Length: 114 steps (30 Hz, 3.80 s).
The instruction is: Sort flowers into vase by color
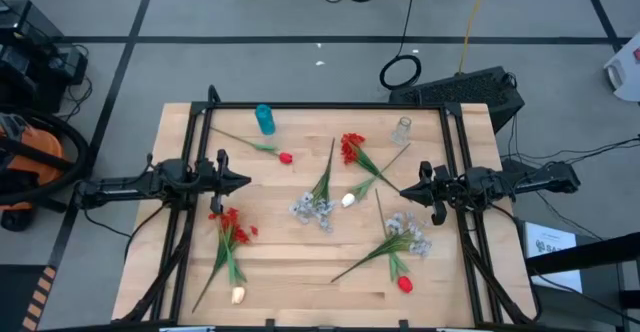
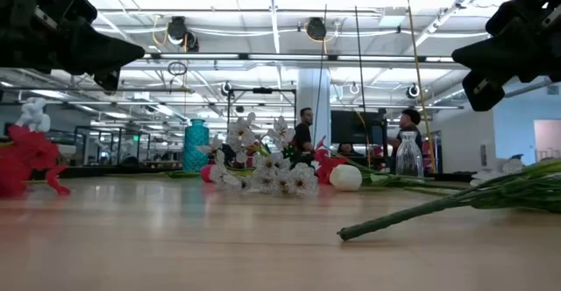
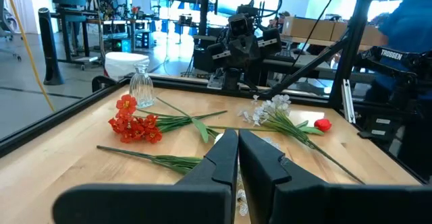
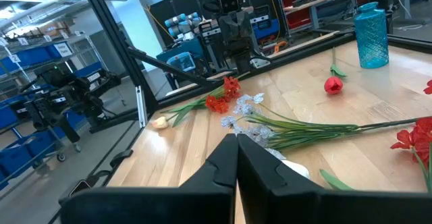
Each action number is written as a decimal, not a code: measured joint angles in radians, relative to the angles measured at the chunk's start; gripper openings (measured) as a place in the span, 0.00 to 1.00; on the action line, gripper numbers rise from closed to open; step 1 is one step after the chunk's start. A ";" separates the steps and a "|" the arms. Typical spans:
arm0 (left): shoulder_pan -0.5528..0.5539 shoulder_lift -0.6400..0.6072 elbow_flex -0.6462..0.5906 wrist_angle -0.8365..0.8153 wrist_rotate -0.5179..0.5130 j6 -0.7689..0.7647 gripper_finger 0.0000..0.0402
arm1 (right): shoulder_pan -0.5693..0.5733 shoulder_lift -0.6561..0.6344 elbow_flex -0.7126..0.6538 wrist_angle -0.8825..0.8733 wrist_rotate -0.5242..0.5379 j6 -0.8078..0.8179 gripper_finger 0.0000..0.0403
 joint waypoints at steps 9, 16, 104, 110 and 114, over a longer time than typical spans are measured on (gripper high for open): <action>0.000 0.000 0.000 0.000 0.000 0.000 0.06 | 0.000 0.000 0.000 0.000 0.000 0.000 0.00; 0.000 0.000 0.000 0.000 0.000 0.000 0.06 | 0.000 0.000 0.000 0.000 0.000 0.000 0.00; 0.000 0.000 0.000 0.000 0.000 0.000 0.06 | -0.528 1.262 1.153 -0.819 -0.182 -0.783 0.01; 0.000 0.000 0.000 0.000 0.000 0.000 0.06 | -0.765 1.071 1.153 -0.728 -0.300 -0.752 0.00; 0.000 0.000 0.000 0.000 0.000 0.000 0.06 | -0.904 1.000 1.153 -0.621 -0.373 -0.719 0.00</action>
